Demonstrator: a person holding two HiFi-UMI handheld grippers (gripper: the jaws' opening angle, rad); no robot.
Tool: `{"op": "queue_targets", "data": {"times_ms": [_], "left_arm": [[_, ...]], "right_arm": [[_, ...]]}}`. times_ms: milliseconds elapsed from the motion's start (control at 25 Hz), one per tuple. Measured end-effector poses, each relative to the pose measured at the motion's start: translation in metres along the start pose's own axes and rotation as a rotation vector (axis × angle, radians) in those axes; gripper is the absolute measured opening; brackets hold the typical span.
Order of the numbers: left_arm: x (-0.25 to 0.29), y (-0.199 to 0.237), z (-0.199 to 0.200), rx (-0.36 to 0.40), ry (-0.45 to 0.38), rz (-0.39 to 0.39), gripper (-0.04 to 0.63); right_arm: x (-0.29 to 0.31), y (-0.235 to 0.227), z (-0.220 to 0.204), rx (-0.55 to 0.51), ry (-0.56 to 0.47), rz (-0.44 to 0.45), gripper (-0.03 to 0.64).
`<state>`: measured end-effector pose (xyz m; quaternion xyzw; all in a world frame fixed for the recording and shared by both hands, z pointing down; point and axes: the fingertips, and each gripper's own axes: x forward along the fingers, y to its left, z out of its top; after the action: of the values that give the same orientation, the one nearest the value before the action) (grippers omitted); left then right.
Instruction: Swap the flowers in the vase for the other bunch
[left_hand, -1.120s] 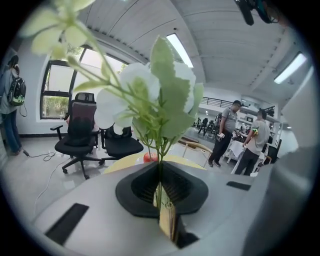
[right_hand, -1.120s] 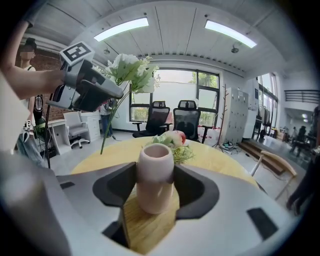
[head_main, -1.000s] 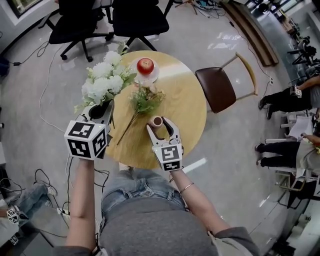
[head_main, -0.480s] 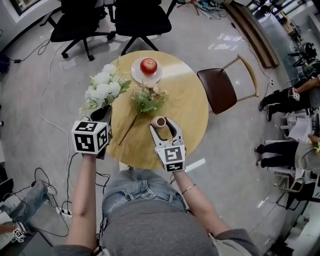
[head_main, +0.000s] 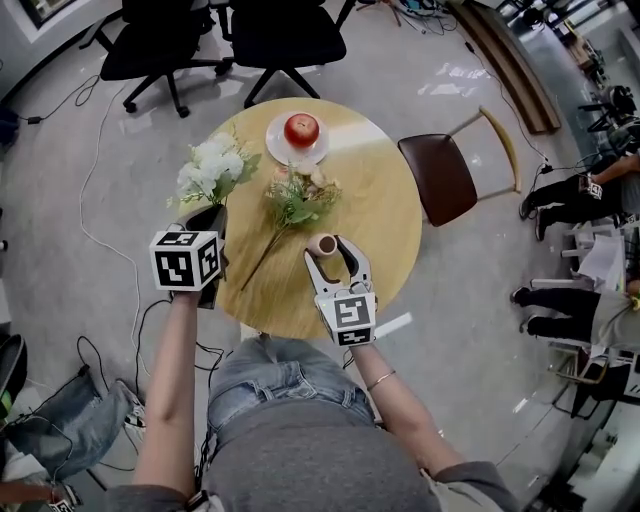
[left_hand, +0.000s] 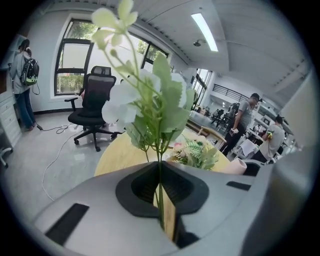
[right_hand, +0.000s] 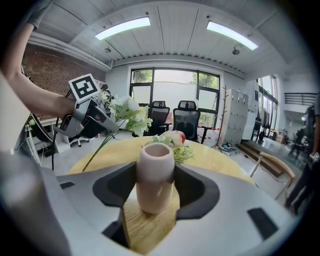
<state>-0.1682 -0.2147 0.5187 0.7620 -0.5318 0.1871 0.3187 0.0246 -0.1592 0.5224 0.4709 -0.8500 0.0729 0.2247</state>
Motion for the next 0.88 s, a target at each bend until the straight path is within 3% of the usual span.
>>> {"op": "queue_targets", "data": {"times_ms": [320, 880], "left_arm": [[0.023, 0.010, -0.017, -0.058, 0.053, 0.011, 0.023], [0.045, 0.020, -0.031, -0.059, 0.100, 0.042, 0.025]], "right_arm": [[0.000, 0.001, -0.001, 0.002, 0.003, -0.007, 0.244], [0.002, 0.001, -0.002, 0.002, 0.007, -0.012, 0.245]]}}
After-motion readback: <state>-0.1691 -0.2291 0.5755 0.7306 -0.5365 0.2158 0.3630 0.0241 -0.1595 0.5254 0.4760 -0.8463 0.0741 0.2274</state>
